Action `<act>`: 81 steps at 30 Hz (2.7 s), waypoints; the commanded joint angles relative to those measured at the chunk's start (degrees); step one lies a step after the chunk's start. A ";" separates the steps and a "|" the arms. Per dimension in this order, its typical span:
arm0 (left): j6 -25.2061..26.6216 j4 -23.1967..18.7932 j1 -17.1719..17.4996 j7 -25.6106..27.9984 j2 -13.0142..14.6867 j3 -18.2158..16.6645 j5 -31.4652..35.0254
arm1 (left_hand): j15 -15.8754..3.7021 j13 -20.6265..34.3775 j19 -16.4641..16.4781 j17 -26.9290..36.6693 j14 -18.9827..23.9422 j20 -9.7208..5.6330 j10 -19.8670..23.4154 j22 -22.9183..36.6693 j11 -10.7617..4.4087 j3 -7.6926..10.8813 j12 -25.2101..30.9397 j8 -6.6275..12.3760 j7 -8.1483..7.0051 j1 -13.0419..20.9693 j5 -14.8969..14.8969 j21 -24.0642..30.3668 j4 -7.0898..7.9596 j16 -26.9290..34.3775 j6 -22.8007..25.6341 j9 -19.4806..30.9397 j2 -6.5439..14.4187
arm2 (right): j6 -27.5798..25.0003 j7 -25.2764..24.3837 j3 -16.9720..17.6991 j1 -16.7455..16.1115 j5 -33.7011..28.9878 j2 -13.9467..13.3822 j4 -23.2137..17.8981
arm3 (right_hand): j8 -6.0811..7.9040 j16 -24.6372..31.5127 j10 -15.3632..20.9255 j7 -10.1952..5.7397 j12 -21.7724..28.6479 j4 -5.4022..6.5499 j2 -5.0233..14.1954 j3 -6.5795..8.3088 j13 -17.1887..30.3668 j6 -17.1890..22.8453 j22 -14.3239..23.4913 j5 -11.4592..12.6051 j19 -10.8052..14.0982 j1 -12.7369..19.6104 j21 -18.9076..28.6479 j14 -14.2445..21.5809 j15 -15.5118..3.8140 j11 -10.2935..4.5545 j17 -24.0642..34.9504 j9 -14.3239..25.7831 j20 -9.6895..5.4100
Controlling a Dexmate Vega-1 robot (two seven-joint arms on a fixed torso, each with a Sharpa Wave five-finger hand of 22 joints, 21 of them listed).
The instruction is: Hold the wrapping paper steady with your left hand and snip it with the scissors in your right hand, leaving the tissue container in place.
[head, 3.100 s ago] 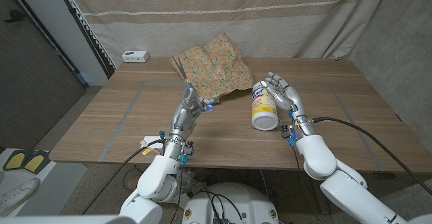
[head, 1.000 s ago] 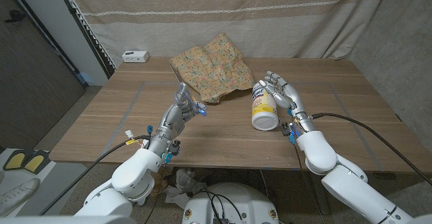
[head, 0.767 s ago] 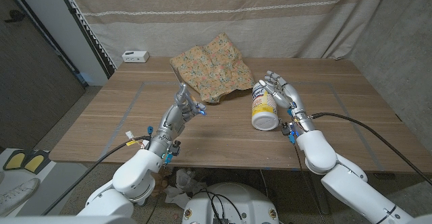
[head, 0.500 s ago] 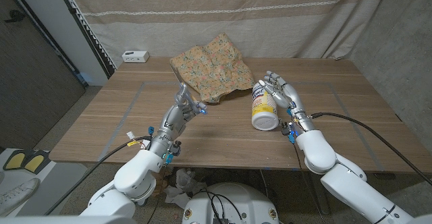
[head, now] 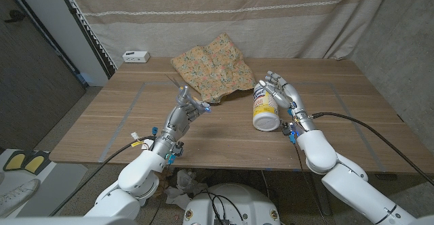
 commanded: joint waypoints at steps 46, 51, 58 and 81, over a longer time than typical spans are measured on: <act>-9.39 7.24 -3.43 -4.79 -1.88 4.70 1.26 | -5.15 -6.42 -3.23 -8.21 -3.48 -1.75 3.93 3.03 -3.14 0.97 -4.27 -0.74 -0.47 3.43 1.85 2.53 0.14 -5.76 0.38 0.29 3.24 | -1.12 -1.06 0.25 -1.79 -1.97 -0.53 -2.86 | 0.41 0.49 -1.05 0.11 -0.10 -0.36 0.17 -0.95 -0.04 -0.99 0.15 0.87 0.12 -0.33 -1.04 -0.39 -0.24 -0.23 -0.28 0.00 0.71; -10.39 7.80 -3.41 -4.82 -2.50 4.90 1.27 | -5.45 -4.42 -2.99 -7.74 -1.64 -1.78 5.44 2.93 -3.30 1.02 -2.16 -0.33 -0.96 4.57 1.87 2.56 -0.27 -4.87 1.20 0.77 3.29 | -1.02 -1.07 0.31 -2.02 -2.19 -0.58 -3.16 | 0.42 0.48 -1.07 0.07 -0.08 -0.36 0.16 -1.02 -0.06 -1.05 0.16 0.89 0.14 -0.39 -1.11 -0.46 -0.20 -0.37 -0.32 -0.01 0.76; -11.55 8.39 -3.04 -3.99 -3.67 5.05 1.58 | -6.41 -0.89 -2.23 -6.70 0.88 -1.94 7.81 2.73 -3.40 0.94 1.34 0.51 -0.60 6.27 1.80 2.69 -0.88 -3.37 2.72 1.72 3.07 | -1.27 -1.24 0.31 -2.31 -2.74 -0.58 -3.64 | 0.40 0.51 -1.17 0.11 -0.09 -0.36 0.19 -1.11 -0.08 -1.20 0.16 0.92 0.16 -0.47 -1.23 -0.48 -0.08 -0.34 -0.37 -0.02 0.74; -14.90 11.71 -3.96 -2.02 -8.00 6.33 3.75 | -7.70 12.66 -0.84 0.45 3.55 -1.72 11.91 2.02 -4.52 0.54 11.82 5.05 -0.50 11.17 1.41 2.42 -1.75 2.12 8.80 6.93 2.93 | -1.75 -1.46 0.97 -2.76 -3.30 -0.48 -4.37 | 0.46 0.52 -1.66 0.10 -0.21 -0.49 0.30 -1.34 -0.25 -1.49 0.17 1.03 0.04 -0.49 -1.70 -0.75 0.01 -0.46 -0.58 -0.05 1.02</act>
